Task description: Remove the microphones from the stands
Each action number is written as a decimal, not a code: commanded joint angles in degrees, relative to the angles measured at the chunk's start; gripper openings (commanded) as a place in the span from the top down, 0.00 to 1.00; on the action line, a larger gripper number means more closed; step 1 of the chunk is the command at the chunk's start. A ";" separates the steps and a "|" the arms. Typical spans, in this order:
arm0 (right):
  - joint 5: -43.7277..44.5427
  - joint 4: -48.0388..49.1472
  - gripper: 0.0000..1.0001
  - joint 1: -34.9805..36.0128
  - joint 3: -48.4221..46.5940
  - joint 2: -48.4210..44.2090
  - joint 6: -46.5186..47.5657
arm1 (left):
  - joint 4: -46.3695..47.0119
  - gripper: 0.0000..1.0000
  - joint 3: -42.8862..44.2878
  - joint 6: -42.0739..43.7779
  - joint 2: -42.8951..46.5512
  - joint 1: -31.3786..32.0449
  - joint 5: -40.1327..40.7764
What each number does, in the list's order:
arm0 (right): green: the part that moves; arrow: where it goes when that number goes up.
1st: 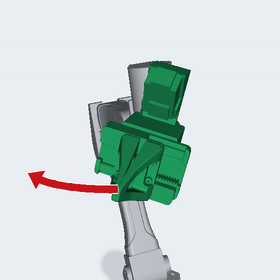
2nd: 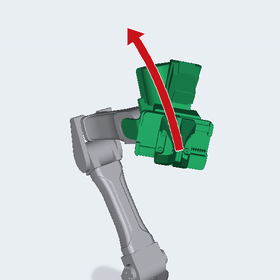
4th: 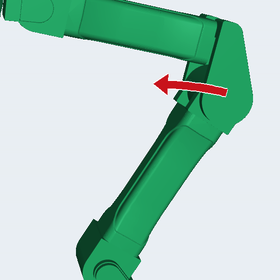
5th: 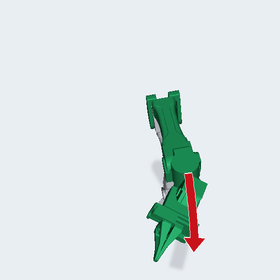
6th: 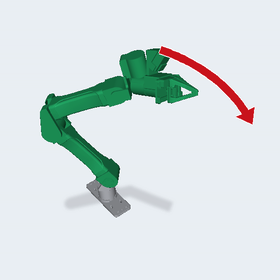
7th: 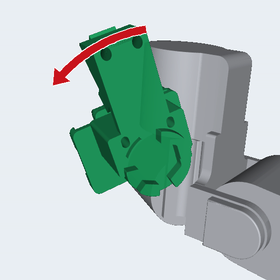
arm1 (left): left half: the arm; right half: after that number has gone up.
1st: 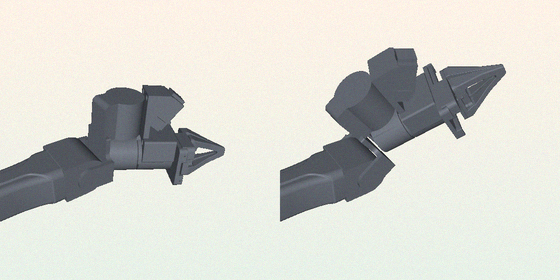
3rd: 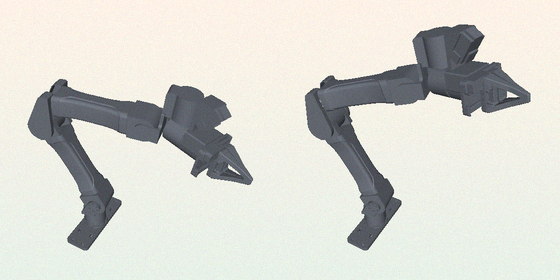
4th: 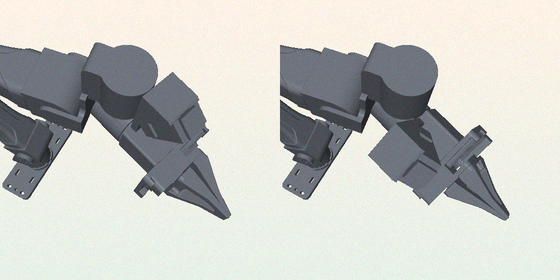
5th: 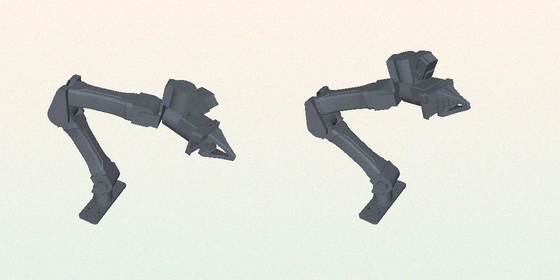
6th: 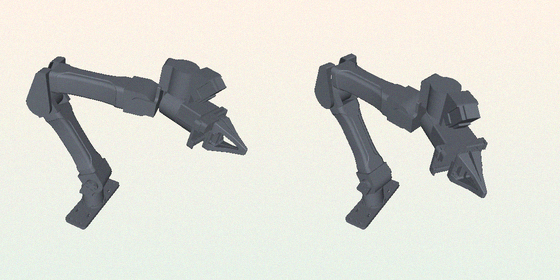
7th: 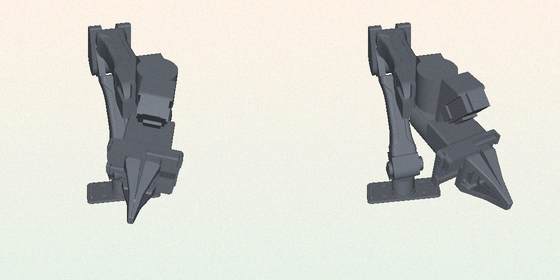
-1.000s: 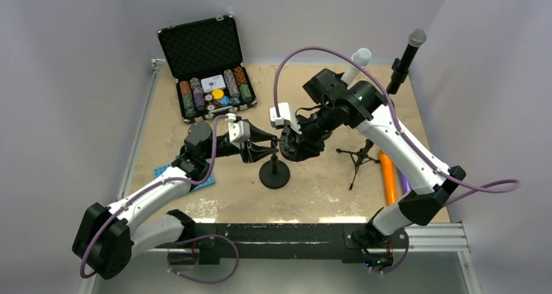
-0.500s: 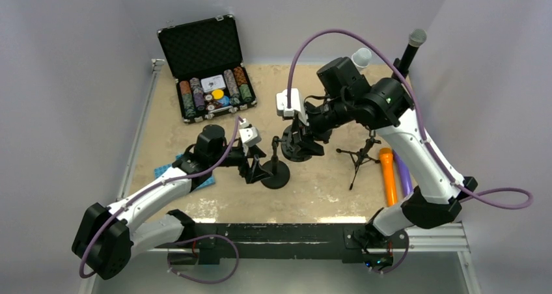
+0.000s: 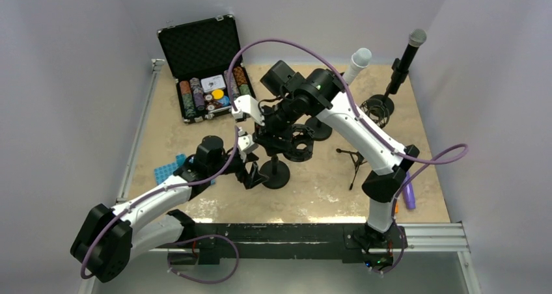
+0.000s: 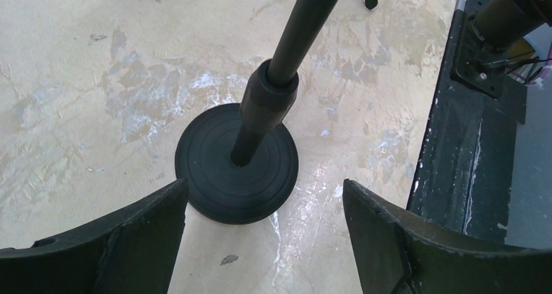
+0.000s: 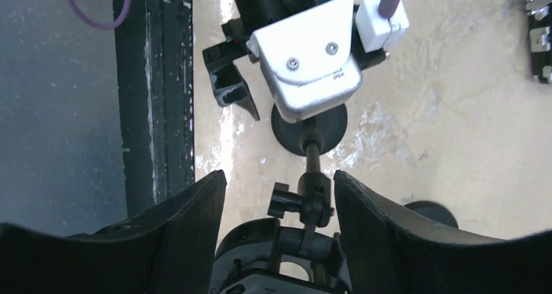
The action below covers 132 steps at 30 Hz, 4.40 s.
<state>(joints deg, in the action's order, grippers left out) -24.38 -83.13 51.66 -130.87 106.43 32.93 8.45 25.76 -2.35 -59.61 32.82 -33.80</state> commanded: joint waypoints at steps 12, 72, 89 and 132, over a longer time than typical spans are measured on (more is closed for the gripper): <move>9.11 -5.59 0.31 2.52 0.77 -1.76 -0.13 | 15.30 0.08 -2.33 2.05 -4.96 0.31 -1.28; 11.16 -10.38 1.00 5.53 -1.64 6.89 12.52 | 22.36 0.12 -4.00 -9.47 -17.09 0.10 1.38; 10.87 -8.70 1.00 6.13 6.93 8.59 10.39 | 17.33 0.09 -2.73 -16.09 -19.90 -0.51 9.68; 28.08 -11.74 1.00 3.62 22.70 -11.18 -6.47 | 16.75 0.11 -4.60 -8.78 -3.27 0.04 -6.45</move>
<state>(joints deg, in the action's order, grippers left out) 2.92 -84.60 55.48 -109.30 93.47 26.35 26.28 21.34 -15.70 -66.37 32.40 -36.32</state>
